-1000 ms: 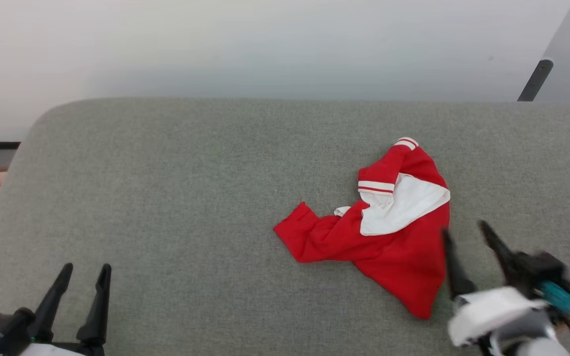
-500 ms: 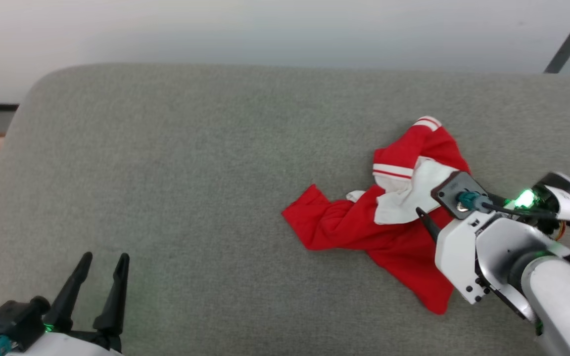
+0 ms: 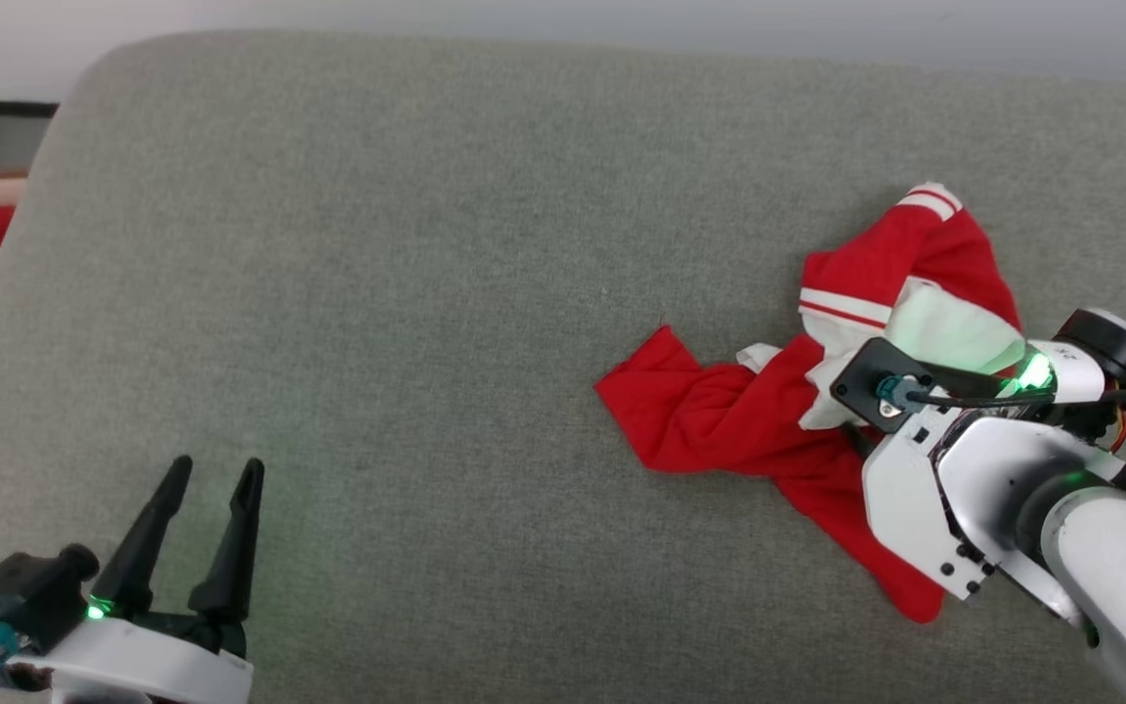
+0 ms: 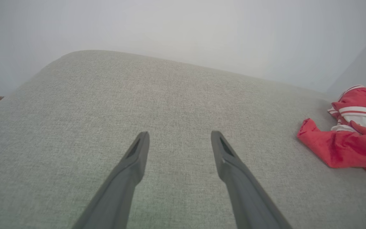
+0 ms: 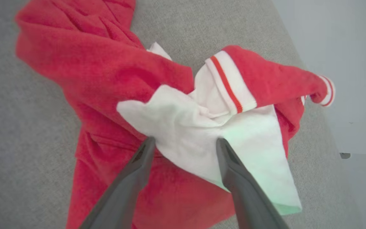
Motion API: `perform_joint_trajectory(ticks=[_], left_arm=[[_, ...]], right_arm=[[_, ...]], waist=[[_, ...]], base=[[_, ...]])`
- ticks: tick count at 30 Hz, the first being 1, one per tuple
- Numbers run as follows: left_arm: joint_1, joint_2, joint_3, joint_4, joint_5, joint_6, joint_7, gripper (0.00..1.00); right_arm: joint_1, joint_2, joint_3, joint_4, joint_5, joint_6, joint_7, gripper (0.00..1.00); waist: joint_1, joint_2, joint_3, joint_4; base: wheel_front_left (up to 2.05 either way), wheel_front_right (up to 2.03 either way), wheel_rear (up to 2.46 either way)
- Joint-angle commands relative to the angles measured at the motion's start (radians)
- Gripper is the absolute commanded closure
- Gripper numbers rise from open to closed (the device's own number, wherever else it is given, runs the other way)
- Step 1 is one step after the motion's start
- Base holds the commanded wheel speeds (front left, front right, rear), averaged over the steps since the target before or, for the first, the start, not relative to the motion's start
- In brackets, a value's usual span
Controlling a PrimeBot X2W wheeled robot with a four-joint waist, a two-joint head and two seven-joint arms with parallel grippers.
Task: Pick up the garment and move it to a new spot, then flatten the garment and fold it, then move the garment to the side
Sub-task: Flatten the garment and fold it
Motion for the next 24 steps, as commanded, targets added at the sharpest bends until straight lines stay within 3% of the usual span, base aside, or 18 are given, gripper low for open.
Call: perform_joint_trajectory(ticks=[1,4,5,6,7,8,18,24], left_arm=[[-0.013,0.004,-0.002,-0.004,-0.006,0.002,0.000,0.00],[-0.020,0.010,-0.003,-0.003,-0.012,0.002,0.000,0.00],[-0.023,0.011,-0.004,-0.002,-0.014,0.002,0.000,0.00],[-0.026,0.012,-0.005,-0.001,-0.015,0.002,0.000,0.00],[-0.029,0.013,-0.005,0.001,-0.017,0.002,0.000,0.00],[-0.031,0.013,-0.005,0.002,-0.018,0.002,0.000,0.00],[-0.009,0.018,0.009,0.001,-0.008,0.002,0.000,0.00],[-0.001,0.027,0.015,-0.013,-0.003,0.002,0.000,0.00]], right_arm=[[-0.020,-0.007,0.006,0.004,-0.011,-0.001,0.004,0.00],[-0.024,-0.004,0.012,0.006,-0.018,-0.001,0.007,0.00],[-0.026,0.000,0.008,0.006,-0.018,-0.001,0.004,0.32],[-0.029,0.005,0.001,0.004,-0.021,-0.001,-0.005,0.56],[-0.030,0.011,-0.007,0.003,-0.025,-0.001,-0.012,0.89],[-0.029,0.015,-0.011,0.003,-0.028,-0.001,-0.018,1.00],[0.027,0.016,-0.138,-0.067,-0.048,-0.001,-0.044,1.00],[0.121,-0.009,-0.347,-0.150,-0.078,-0.001,-0.037,1.00]], waist=[[0.0000,0.0000,0.026,0.011],[0.0000,0.0000,0.040,0.010],[0.0000,0.0000,0.043,0.010],[0.0000,0.0000,0.045,0.009],[0.0000,0.0000,0.046,0.007],[0.0000,0.0000,0.046,0.005],[0.0000,0.0000,0.021,-0.044],[0.0000,0.0000,0.024,-0.071]], base=[[0.00,0.00,0.00],[0.00,0.00,0.00],[0.00,0.00,0.00],[0.00,0.00,0.00],[0.00,0.00,0.00],[0.00,0.00,0.00],[0.00,0.00,0.00],[0.00,0.00,0.00]])
